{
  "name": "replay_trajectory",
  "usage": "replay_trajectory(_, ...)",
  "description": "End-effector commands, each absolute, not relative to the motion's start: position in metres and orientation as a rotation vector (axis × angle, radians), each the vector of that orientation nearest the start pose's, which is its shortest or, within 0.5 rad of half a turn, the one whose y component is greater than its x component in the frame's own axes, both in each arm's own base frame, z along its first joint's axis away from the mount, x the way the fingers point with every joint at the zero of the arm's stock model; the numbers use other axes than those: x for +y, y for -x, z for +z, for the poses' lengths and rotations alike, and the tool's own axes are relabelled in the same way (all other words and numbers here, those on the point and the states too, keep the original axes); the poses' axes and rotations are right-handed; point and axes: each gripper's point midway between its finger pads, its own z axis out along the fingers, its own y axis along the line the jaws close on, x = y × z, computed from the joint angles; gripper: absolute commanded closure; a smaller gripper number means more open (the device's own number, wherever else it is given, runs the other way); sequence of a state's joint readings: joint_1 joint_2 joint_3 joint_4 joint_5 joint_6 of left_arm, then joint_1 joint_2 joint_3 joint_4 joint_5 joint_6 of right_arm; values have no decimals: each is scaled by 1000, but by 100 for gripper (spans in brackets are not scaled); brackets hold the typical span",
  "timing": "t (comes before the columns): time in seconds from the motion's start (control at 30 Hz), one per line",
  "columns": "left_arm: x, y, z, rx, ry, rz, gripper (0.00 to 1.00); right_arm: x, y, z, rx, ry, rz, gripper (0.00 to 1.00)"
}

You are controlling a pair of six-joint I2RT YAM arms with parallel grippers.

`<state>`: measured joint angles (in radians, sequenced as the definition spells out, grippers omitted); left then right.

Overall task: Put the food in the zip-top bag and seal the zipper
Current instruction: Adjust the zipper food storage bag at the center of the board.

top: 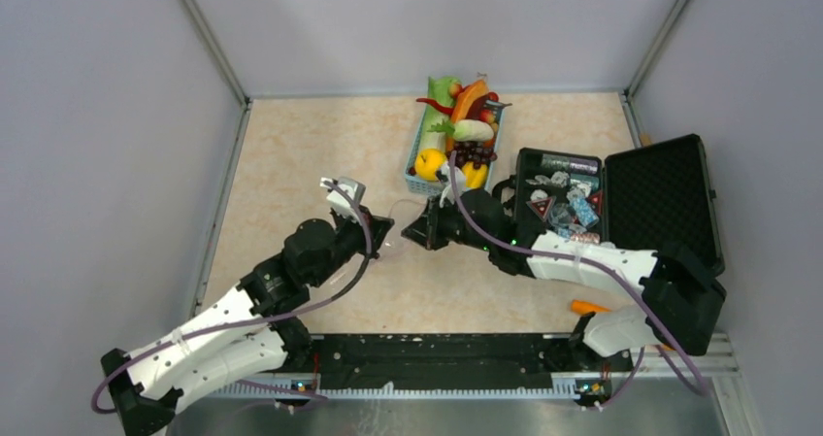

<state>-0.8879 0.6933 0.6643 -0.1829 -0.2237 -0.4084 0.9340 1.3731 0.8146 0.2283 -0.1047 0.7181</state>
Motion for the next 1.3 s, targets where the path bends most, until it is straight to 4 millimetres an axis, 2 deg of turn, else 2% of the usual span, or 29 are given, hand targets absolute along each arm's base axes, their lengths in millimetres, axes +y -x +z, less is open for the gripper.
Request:
replay_trajectory(0.0,-218,-209,257,1673,-380,-654,100,374,-192,216,1885,448,1157,100)
replay_trajectory(0.07,-207,-209,254,1622,-375,-570,100,359,-191,215,1843,419,1037,100)
replay_trajectory(0.1,-204,-209,261,1569,-363,-553,100,355,-186,216,1818,433,1014,100)
replay_trajectory(0.2,-197,-207,271,1471,-356,-518,100,346,-165,226,1727,528,1030,100)
replay_trajectory(0.27,-197,-205,280,1426,-390,-493,100,340,-150,243,1605,575,1075,100)
replay_trajectory(0.3,-199,-203,291,1387,-388,-503,100,338,-147,259,1503,564,1107,100)
replay_trajectory(0.33,-199,-203,305,1342,-393,-494,100,333,-148,266,1462,535,1109,100)
replay_trajectory(0.4,-187,-213,320,1336,-376,-373,100,326,-168,268,1508,479,991,100)
replay_trajectory(0.43,-181,-219,327,1330,-384,-294,100,327,-176,264,1539,506,925,100)
replay_trajectory(0.6,-162,-241,367,1285,-355,-12,100,354,-227,278,1656,483,781,100)
replay_trajectory(0.7,-141,-250,385,1265,-303,132,100,374,-254,294,1678,487,860,100)
replay_trajectory(0.8,-125,-250,421,1184,-270,128,100,393,-268,333,1544,539,952,100)
replay_trajectory(0.83,-119,-253,430,1174,-273,133,100,400,-271,341,1525,562,958,100)
replay_trajectory(0.87,-118,-255,435,1180,-285,112,100,407,-275,341,1525,594,961,100)
replay_trajectory(0.9,-120,-257,434,1195,-307,88,100,414,-277,338,1527,634,972,100)
replay_trajectory(0.97,-134,-258,413,1239,-345,8,100,426,-284,307,1608,670,1006,100)
replay_trajectory(1.0,-141,-260,394,1275,-353,-27,100,430,-286,287,1676,656,1028,100)
replay_trajectory(1.07,-149,-266,348,1369,-332,-69,100,428,-289,232,1820,603,1049,100)
replay_trajectory(1.17,-161,-270,277,1496,-316,-121,100,411,-297,157,2015,450,1026,100)
replay_trajectory(1.2,-162,-270,265,1528,-276,-153,100,405,-297,139,2073,411,1034,100)
replay_trajectory(1.23,-162,-270,246,1560,-268,-154,100,400,-295,126,2111,392,1044,100)
replay_trajectory(1.27,-163,-270,235,1577,-264,-158,100,398,-293,119,2123,390,1051,100)
